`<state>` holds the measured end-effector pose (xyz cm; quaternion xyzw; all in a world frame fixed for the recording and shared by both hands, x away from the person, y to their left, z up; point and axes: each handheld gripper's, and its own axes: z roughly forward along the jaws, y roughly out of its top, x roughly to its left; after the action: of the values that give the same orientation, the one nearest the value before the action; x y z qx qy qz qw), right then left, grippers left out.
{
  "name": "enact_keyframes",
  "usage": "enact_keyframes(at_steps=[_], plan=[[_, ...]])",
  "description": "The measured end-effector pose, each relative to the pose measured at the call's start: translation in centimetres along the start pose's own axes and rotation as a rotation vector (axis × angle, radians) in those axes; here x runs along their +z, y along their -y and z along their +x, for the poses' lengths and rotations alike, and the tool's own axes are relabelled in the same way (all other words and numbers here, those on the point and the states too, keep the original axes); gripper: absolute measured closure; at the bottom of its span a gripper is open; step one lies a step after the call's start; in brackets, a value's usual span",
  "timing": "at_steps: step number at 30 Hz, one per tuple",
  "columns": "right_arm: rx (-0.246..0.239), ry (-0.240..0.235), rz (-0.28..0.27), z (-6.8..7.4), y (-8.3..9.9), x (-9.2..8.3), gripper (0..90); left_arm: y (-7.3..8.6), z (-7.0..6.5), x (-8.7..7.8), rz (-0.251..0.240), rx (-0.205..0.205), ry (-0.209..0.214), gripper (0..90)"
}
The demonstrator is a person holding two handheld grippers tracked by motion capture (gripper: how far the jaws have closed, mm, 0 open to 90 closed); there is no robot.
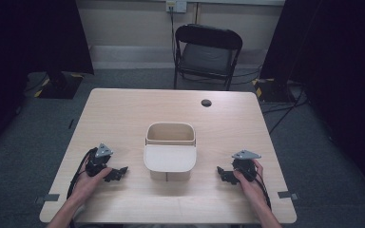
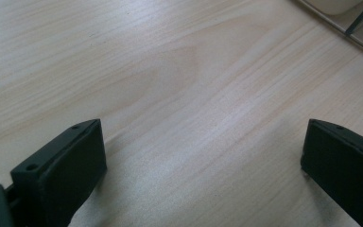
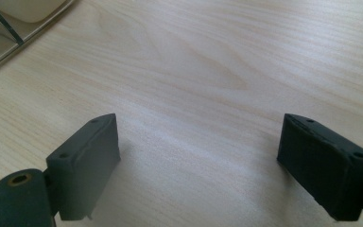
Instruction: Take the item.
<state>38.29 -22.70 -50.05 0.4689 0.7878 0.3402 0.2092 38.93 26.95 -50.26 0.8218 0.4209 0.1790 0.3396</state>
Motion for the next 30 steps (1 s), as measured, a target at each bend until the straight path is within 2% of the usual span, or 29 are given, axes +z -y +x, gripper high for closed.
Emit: enact_keyframes(at_steps=[7,9,12,14,15,18,22,27,28,30], plan=[[0.0,0.0,0.0,0.0,0.0,0.0,12.6,0.0,0.1,0.0,-0.001,0.005,0.006,0.5],[0.0,0.0,0.0,0.0,0.0,0.0,12.6,0.1,0.0,-0.1,-0.008,-0.006,0.008,1.6],[0.0,0.0,0.0,0.0,0.0,0.0,12.6,0.1,0.0,-0.2,-0.021,-0.01,-0.001,5.6],[0.0,0.0,0.0,0.0,0.0,0.0,12.6,0.0,0.0,-0.3,-0.028,-0.008,-0.001,11.7],[0.0,0.0,0.0,0.0,0.0,0.0,12.6,0.0,-0.1,-0.3,-0.036,-0.021,0.005,16.0],[0.0,0.0,0.0,0.0,0.0,0.0,12.6,-0.1,-0.1,-0.4,-0.036,-0.024,0.022,15.9],[0.0,0.0,0.0,0.0,0.0,0.0,12.6,-0.3,-0.3,-0.8,-0.066,-0.029,0.032,15.9],[0.0,0.001,0.0,0.0,0.0,0.0,12.6,-0.5,-0.5,-1.2,-0.084,-0.018,0.049,16.8],[0.0,0.001,0.0,0.0,0.0,0.0,12.6,-0.5,-0.7,-1.3,-0.093,-0.006,0.073,17.3],[0.0,0.0,0.0,0.0,0.0,0.0,12.6,-0.6,-0.9,-1.3,-0.103,-0.005,0.084,17.3]])
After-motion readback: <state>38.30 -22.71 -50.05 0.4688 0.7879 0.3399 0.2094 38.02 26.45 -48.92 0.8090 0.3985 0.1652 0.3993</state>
